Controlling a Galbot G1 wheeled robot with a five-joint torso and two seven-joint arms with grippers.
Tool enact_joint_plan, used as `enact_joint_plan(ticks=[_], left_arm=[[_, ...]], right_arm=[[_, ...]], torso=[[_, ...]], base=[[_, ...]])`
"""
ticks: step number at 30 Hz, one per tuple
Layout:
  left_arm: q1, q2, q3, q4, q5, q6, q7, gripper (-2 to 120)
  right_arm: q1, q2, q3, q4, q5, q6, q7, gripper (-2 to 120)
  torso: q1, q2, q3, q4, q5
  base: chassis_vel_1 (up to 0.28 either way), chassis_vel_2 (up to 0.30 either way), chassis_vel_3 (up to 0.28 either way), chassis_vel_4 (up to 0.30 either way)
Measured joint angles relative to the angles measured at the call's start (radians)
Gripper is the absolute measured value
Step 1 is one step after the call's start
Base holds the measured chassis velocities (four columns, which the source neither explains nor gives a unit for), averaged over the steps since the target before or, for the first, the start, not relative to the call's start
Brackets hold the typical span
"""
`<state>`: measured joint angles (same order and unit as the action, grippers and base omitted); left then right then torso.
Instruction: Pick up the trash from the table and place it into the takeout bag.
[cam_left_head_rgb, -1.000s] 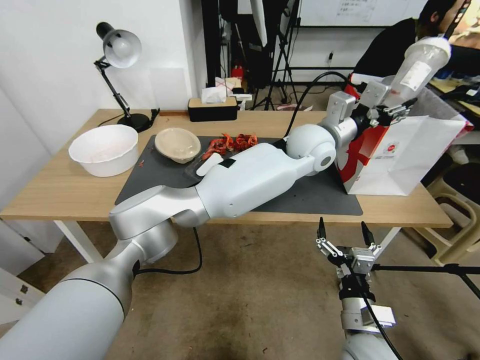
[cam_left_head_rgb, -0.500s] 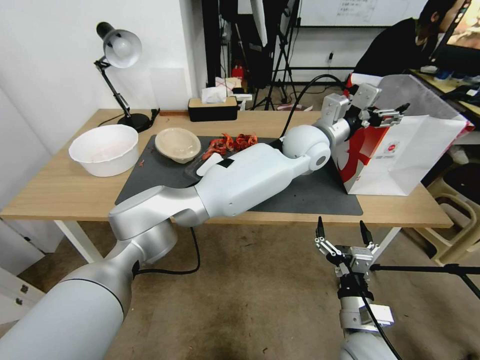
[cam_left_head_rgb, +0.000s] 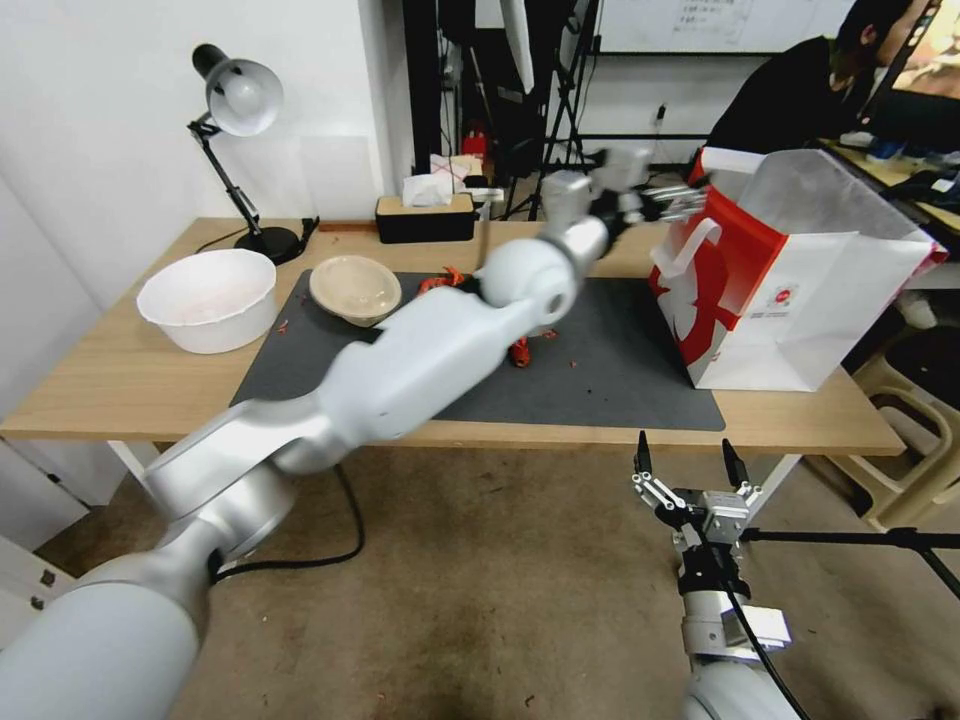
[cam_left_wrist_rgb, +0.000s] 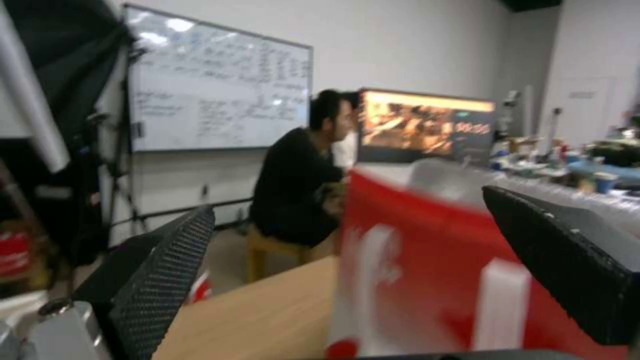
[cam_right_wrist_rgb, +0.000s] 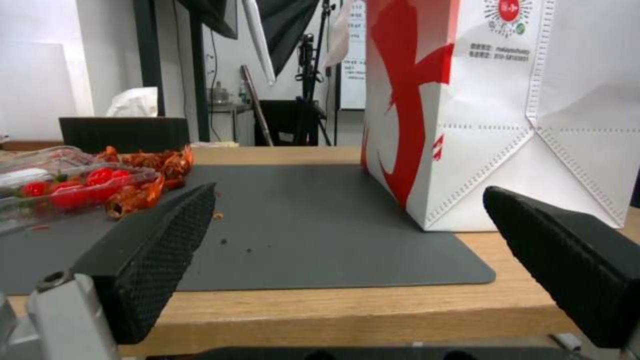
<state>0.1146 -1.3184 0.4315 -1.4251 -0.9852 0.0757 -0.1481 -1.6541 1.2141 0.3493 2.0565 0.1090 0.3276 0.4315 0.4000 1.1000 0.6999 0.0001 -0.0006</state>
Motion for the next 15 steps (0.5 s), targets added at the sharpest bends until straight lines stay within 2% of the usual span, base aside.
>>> enact_joint_plan(ticks=[1, 4, 5, 7, 9, 11, 13, 15], left_arm=[[0.0, 0.0, 0.0, 0.0, 0.0, 0.0, 0.0, 100], [0.079, 0.092, -0.046, -0.057, 0.018, -0.003, -0.001, 100], [0.079, 0.092, -0.046, -0.057, 0.018, -0.003, -0.001, 100], [0.158, 0.172, -0.104, -0.121, 0.027, -0.004, 0.0, 100], [0.174, 0.185, -0.117, -0.133, 0.028, -0.004, 0.0, 100], [0.248, 0.242, -0.179, -0.193, 0.035, -0.005, 0.002, 100], [0.276, 0.26, -0.202, -0.215, 0.039, -0.005, 0.002, 100], [0.368, 0.308, -0.27, -0.286, 0.053, -0.007, 0.006, 100]], right_arm=[[0.0, 0.0, 0.0, 0.0, 0.0, 0.0, 0.0, 100], [-0.001, -0.004, -0.001, 0.001, 0.0, -0.001, 0.0, 100], [-0.001, -0.004, -0.001, 0.001, 0.0, -0.001, 0.0, 100], [0.0, -0.007, -0.001, 0.001, 0.0, -0.001, 0.0, 100], [0.0, -0.008, -0.002, 0.0, 0.001, -0.002, 0.0, 100], [0.005, -0.009, -0.006, -0.002, 0.001, -0.003, 0.0, 100], [0.007, -0.009, -0.008, -0.004, 0.001, -0.003, 0.0, 100], [0.013, -0.009, -0.013, -0.011, 0.001, -0.004, 0.0, 100]], torso=[[0.0, 0.0, 0.0, 0.0, 0.0], [0.0, 0.0, 0.0, -0.0002, 0.0], [0.0, 0.0, 0.0, -0.0002, 0.0], [0.0, 0.0, 0.0, 0.0, -0.0001], [0.0, 0.0, 0.0, -0.0001, 0.0], [0.0, 0.0, 0.0, 0.0001, 0.0001], [0.0, 0.0, 0.0, 0.0001, 0.0002], [0.0, 0.0, 0.0, -0.0001, 0.0004]], base=[[0.0, 0.0, 0.0, 0.0], [0.0, 0.0, 0.0, 0.0], [0.0, 0.0, 0.0, 0.0], [0.0, 0.0, 0.0, 0.0], [0.0, 0.0, 0.0, 0.0], [0.0, 0.0, 0.0, 0.0], [0.0, 0.0, 0.0, 0.0], [0.0, 0.0, 0.0, 0.0]])
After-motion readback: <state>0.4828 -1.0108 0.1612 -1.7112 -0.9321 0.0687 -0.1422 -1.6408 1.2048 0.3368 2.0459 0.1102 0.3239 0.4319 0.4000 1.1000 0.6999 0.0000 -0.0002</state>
